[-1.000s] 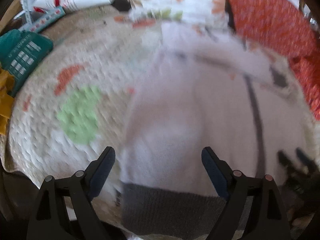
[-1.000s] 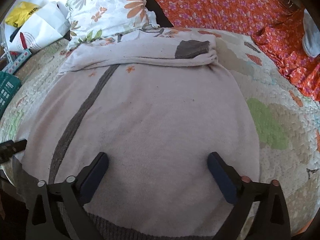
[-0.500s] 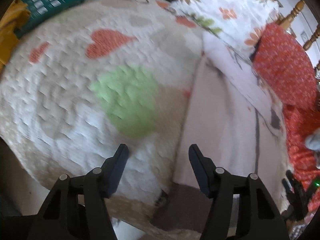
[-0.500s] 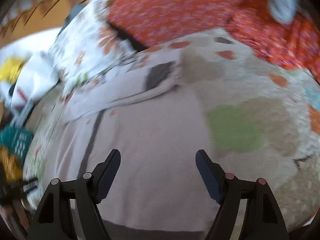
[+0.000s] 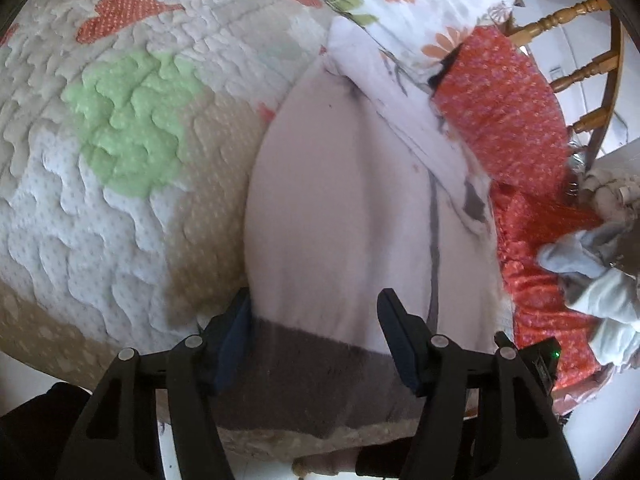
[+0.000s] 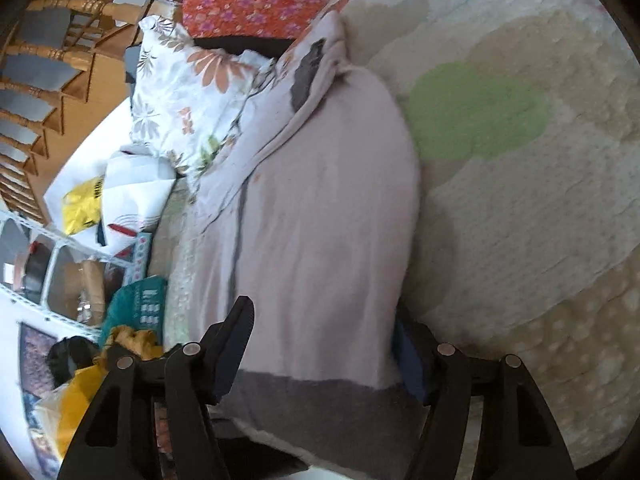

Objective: Fold small clothes

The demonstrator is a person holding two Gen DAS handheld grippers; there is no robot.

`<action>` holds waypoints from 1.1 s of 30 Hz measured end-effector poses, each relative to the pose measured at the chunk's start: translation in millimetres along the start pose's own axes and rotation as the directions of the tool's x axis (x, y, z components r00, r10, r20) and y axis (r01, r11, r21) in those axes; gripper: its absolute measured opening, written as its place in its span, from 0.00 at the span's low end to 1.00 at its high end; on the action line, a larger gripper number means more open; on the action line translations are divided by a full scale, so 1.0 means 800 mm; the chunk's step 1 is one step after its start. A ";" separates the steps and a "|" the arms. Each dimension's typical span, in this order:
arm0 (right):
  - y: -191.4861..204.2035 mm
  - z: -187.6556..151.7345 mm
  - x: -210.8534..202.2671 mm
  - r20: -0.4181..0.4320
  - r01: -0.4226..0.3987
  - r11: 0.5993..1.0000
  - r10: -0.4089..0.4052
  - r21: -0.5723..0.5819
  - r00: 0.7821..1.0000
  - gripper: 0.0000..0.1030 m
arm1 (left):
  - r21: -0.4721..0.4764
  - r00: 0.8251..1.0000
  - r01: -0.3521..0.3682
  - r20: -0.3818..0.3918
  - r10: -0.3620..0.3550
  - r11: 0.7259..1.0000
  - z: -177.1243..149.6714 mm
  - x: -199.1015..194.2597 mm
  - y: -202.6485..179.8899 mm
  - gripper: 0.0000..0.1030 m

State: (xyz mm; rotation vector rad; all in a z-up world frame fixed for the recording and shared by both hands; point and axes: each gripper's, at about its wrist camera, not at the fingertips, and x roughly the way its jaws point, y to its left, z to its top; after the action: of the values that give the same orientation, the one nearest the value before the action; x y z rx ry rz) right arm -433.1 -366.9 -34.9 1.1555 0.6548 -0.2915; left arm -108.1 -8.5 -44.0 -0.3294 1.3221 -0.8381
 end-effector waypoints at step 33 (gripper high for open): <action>0.029 -0.062 -0.032 -0.015 0.055 0.996 -0.056 -0.070 0.998 0.09 | 0.001 0.992 -0.111 0.056 0.111 0.994 -0.069 -0.067 -0.026 0.06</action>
State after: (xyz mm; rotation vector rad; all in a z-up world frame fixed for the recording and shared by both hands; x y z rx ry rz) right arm -457.2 -315.4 -14.1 1.0756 0.7081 -0.3042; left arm -167.9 28.6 -6.1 -0.2721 1.2746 -0.7327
